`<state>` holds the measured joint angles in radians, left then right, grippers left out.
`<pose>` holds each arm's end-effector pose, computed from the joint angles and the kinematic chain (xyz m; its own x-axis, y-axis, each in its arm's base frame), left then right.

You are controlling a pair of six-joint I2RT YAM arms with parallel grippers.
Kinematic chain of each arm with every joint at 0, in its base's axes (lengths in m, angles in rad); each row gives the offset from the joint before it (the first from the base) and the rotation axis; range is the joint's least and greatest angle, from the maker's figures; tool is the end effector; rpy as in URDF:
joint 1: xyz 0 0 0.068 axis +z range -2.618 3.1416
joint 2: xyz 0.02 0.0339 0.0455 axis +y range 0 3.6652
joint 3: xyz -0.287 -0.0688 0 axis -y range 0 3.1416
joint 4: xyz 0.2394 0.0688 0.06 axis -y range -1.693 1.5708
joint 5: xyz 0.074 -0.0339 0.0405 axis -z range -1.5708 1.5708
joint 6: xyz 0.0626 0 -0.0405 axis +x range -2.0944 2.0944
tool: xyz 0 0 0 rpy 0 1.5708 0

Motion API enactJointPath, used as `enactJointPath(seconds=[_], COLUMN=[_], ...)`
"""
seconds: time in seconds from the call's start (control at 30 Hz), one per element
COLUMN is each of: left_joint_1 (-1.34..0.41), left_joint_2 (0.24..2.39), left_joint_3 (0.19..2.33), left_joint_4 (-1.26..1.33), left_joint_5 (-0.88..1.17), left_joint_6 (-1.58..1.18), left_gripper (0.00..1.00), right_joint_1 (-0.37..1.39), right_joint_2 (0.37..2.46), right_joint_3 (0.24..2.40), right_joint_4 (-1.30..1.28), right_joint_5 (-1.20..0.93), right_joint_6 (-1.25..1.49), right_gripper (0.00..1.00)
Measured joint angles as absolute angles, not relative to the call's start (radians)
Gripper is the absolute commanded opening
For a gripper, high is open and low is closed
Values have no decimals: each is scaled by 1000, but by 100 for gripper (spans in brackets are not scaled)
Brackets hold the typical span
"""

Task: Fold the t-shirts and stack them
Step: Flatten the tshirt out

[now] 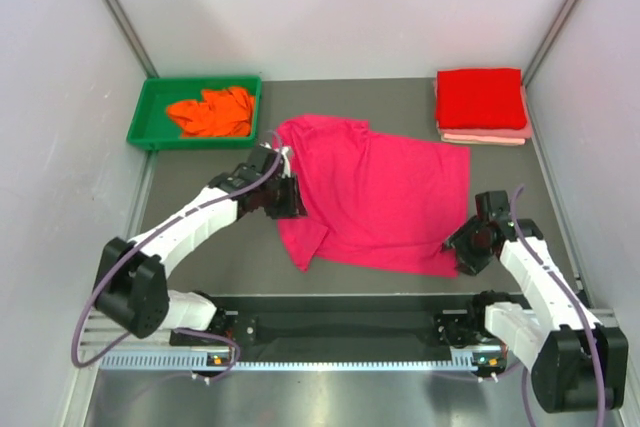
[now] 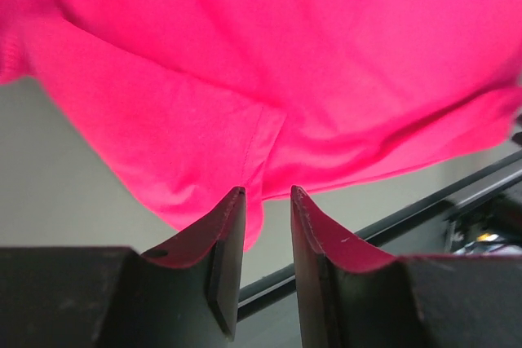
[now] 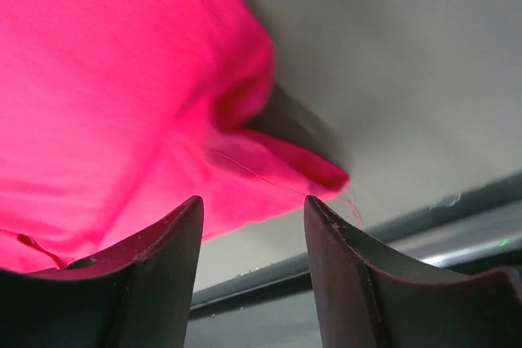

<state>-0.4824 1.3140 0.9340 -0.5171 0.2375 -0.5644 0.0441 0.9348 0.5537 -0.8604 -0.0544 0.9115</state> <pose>0.2375 -0.1410 0.2526 -0.8957 -0.1178 -0.4288 0.1205 0.8639 -0.4891 0.1379 0.0095 0.1819 -0.6278 0.7623 -0.1574 0.7095 0.6436 0.2871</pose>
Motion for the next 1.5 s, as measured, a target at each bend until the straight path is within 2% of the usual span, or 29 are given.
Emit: enactJointPath(seconds=[0.23,0.3,0.37,0.4,0.67,0.7,0.73,0.77,1.0,1.13,1.33,1.5], left_joint_1=[-611,-624,-626,-628,-635,-637,-638,-641,-697,-751,-794,-812], left_joint_2=[1400,1398,1396,1394,1359,1359,1359,1359,1374,1411,1583,1729], left_joint_3=[925,915,903,897,888,888,888,887,881,881,1001,1149], left_joint_4=[-544,-543,-542,-542,-553,-553,-553,-553,-561,-561,-601,-621], left_joint_5=[189,189,185,183,125,120,118,116,66,59,-7,-96], left_joint_6=[-532,-532,-532,-532,-524,-522,-520,-517,-490,-483,-489,-530], left_gripper=[32,31,31,31,30,31,31,32,41,46,37,36], right_joint_1=[72,74,76,76,77,77,77,77,80,81,83,83], right_joint_2=[837,816,805,804,811,814,818,823,807,717,656,644], right_joint_3=[486,459,423,409,369,369,369,368,377,437,455,407], right_joint_4=[-904,-903,-901,-900,-854,-845,-836,-825,-798,-810,-786,-764], right_joint_5=[-31,-24,-22,-22,-28,-28,-27,-23,15,52,36,13], right_joint_6=[1070,1104,1131,1141,1182,1182,1179,1174,1118,1068,1035,1017], right_gripper=[48,43,30,27,25,20,8,0,0,0,0,0])
